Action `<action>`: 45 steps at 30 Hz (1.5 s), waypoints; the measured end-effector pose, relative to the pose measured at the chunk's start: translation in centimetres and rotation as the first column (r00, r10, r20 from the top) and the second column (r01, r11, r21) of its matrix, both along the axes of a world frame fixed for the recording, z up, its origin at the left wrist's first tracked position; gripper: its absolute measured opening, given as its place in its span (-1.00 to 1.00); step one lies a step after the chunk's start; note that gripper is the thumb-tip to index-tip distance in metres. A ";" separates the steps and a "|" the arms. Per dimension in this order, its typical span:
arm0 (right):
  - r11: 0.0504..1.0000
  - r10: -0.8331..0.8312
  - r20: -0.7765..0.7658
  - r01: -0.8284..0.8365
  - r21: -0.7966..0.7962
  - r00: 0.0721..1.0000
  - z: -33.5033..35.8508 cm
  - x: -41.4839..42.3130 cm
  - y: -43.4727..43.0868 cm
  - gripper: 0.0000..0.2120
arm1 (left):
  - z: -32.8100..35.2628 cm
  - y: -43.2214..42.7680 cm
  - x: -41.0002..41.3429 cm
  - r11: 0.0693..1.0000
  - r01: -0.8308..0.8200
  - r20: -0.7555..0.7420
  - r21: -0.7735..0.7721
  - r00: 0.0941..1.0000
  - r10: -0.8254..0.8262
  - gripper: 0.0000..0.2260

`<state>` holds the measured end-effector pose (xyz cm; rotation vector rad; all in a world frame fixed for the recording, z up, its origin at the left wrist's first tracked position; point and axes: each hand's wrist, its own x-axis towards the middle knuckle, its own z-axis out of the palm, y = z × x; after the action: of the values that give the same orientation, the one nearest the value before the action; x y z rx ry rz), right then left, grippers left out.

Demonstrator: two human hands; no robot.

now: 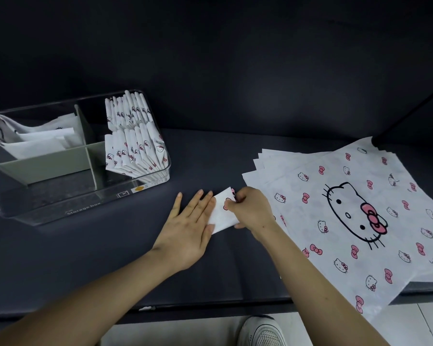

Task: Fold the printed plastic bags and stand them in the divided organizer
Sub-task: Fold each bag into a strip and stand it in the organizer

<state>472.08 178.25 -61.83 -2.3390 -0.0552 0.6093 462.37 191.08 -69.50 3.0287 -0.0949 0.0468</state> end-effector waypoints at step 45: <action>0.831 -0.024 0.174 -0.077 0.551 0.984 9.1 -2.1 23.1 -0.82 | 9.8 27.5 -3.5 0.675 -0.580 0.328 -0.455 0.596 0.733 -0.71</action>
<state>469.98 201.32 -52.77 -1.8111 -0.3073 0.3355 458.91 218.54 -59.66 2.4704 0.9378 0.8144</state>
